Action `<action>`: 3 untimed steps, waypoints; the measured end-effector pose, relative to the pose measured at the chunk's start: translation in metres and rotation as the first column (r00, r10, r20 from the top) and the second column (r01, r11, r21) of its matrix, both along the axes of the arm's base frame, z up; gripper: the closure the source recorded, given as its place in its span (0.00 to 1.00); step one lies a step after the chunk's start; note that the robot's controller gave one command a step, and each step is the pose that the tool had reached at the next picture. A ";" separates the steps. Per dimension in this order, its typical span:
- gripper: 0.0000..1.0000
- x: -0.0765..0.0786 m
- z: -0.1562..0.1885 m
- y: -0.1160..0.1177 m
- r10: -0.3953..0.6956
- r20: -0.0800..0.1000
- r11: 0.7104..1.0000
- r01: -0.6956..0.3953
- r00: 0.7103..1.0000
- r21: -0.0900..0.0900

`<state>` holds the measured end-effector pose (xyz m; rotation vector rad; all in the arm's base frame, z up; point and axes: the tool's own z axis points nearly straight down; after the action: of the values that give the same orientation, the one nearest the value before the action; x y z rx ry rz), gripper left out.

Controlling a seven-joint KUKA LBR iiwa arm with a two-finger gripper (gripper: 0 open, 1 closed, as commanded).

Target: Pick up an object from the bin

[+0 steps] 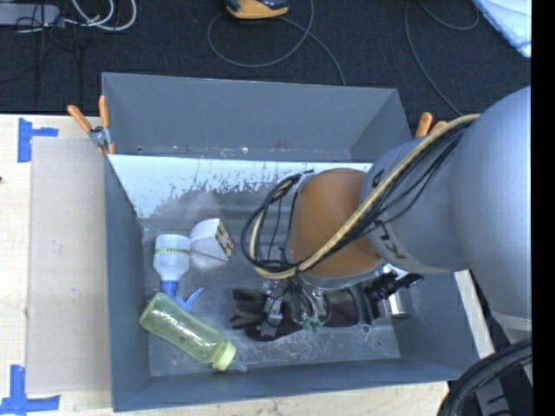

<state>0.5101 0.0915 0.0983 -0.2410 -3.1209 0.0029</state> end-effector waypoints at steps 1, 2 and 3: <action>1.00 0.000 0.048 0.007 -0.002 0.001 1.000 0.002 1.000 0.001; 1.00 0.005 0.058 0.012 -0.017 0.002 1.000 0.017 1.000 0.001; 1.00 0.005 0.100 0.011 -0.017 -0.008 1.000 0.017 1.000 -0.001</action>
Offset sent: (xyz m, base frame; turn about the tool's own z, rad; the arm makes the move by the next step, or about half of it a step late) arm 0.0059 0.0134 0.0559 0.0241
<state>0.5153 0.1026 0.1982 -0.2668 -3.1108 0.0055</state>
